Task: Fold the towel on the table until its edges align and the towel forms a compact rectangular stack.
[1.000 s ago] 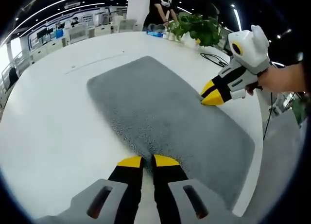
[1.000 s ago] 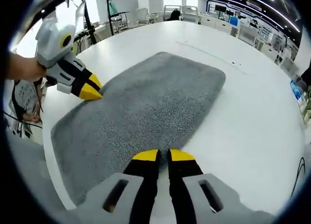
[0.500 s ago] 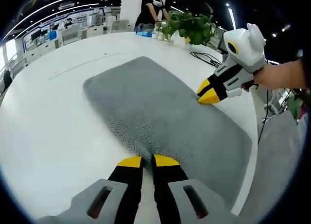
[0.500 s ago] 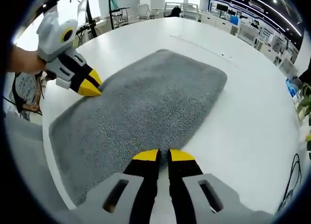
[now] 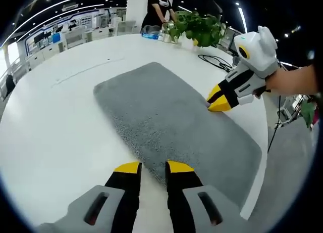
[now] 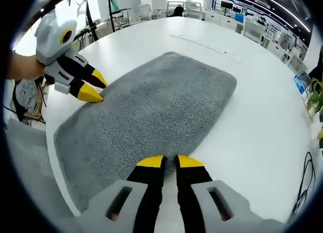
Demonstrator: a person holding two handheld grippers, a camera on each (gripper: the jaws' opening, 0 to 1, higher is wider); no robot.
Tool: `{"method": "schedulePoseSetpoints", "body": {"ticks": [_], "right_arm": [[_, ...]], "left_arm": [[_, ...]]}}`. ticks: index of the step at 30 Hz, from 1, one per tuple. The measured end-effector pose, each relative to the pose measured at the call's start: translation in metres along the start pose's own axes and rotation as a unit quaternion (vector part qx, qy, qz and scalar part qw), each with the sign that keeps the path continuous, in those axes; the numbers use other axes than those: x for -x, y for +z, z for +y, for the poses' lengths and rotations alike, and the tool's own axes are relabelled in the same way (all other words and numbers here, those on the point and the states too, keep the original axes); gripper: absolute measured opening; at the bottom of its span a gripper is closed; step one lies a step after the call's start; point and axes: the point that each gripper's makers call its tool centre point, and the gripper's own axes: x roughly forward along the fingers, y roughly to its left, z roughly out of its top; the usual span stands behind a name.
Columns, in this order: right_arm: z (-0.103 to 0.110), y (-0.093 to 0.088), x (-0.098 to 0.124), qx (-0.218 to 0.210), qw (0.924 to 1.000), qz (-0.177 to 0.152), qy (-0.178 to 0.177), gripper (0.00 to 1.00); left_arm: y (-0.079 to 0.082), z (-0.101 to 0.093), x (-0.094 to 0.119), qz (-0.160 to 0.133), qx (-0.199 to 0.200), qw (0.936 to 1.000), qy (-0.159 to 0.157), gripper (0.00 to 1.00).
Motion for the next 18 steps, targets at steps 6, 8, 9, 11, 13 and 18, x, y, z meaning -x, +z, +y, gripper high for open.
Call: {"method": "schedulePoseSetpoints", "body": {"ticks": [6, 8, 9, 11, 13, 18], "right_arm": [[0.005, 0.029, 0.014, -0.021, 0.9972, -0.069, 0.019, 0.11], [0.008, 0.032, 0.018, -0.009, 0.9974, -0.069, 0.02, 0.13], [0.009, 0.034, 0.019, 0.0, 0.9974, -0.069, 0.019, 0.13], [0.009, 0.035, 0.02, 0.0, 0.9976, -0.066, 0.023, 0.14], [0.013, 0.038, 0.024, 0.0, 0.9973, -0.067, 0.03, 0.16], [0.022, 0.043, 0.039, 0.028, 0.9958, -0.075, 0.044, 0.22]], "left_arm": [[0.017, -0.004, 0.018, -0.027, -0.003, 0.9996, -0.003, 0.2], [0.019, -0.006, 0.023, -0.029, -0.018, 0.9994, -0.005, 0.2], [0.019, -0.007, 0.024, -0.03, -0.023, 0.9993, -0.005, 0.19], [0.019, -0.007, 0.026, -0.03, -0.022, 0.9993, -0.006, 0.19], [0.02, -0.009, 0.03, -0.031, -0.021, 0.9993, -0.007, 0.19], [0.022, -0.017, 0.039, -0.034, -0.039, 0.9986, -0.015, 0.21]]}}
